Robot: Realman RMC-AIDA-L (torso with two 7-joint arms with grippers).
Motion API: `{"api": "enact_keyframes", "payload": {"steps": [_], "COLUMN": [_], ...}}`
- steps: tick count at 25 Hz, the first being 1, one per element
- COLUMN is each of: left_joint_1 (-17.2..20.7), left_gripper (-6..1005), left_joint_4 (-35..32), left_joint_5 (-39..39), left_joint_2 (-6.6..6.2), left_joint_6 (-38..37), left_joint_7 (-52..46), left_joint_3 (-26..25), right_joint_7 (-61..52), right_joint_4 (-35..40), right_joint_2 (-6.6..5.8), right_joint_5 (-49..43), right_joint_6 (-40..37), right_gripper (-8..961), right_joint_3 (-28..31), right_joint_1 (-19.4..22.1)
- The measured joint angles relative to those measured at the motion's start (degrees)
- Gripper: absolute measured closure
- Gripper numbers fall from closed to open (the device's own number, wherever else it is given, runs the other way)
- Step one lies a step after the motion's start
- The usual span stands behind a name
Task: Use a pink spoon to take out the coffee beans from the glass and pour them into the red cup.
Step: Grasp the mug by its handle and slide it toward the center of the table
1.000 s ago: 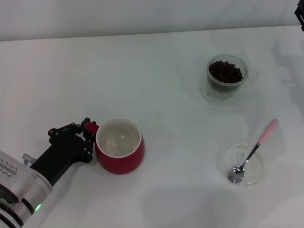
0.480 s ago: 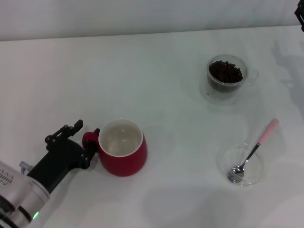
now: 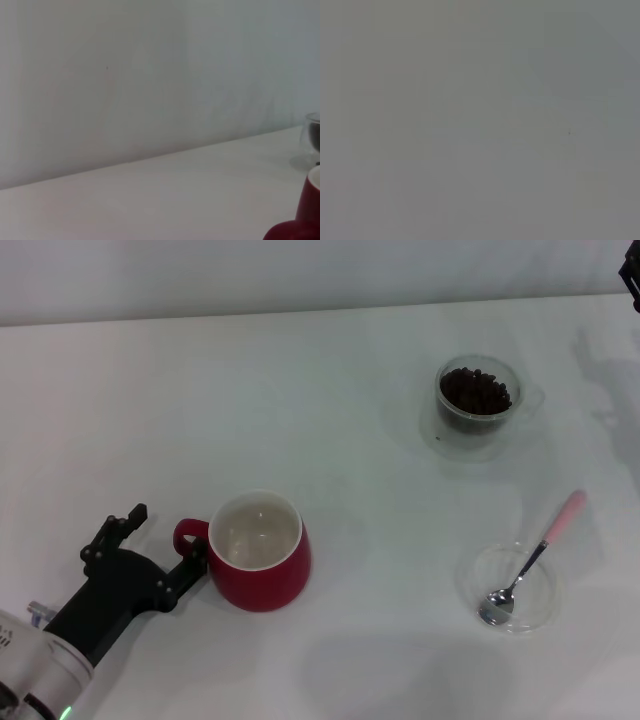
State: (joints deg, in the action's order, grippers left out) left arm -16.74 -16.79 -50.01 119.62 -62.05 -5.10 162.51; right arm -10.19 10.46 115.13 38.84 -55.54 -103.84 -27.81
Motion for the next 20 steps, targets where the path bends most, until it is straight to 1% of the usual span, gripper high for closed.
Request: {"api": "enact_keyframes", "payload": {"steps": [5, 10, 14, 20], "left_joint_1": [0.58, 1.54, 3.07, 4.22], "left_gripper": [182, 136, 139, 138], "left_joint_4": [0.0, -0.26, -0.41, -0.1], "left_joint_5": [0.03, 0.34, 0.46, 0.46], "left_joint_2": [0.0, 0.0, -0.05, -0.08], "left_joint_6": [-0.09, -0.73, -3.44, -5.76], "left_joint_7": [0.0, -0.01, 0.0, 0.0], "left_joint_3": [0.18, 0.29, 0.36, 0.36], "right_joint_7": [0.0, -0.35, -0.75, -1.46], "right_joint_4": [0.0, 0.12, 0.65, 0.7], "right_joint_2": [0.08, 0.09, 0.09, 0.09], "right_joint_5": [0.0, 0.0, 0.01, 0.01], "right_joint_6": [0.0, 0.0, -0.36, -0.44], "right_gripper": [125, 125, 125, 125], "right_joint_3": [-0.54, -0.57, -0.43, -0.56], "right_joint_1": [0.27, 0.63, 0.72, 0.24]}}
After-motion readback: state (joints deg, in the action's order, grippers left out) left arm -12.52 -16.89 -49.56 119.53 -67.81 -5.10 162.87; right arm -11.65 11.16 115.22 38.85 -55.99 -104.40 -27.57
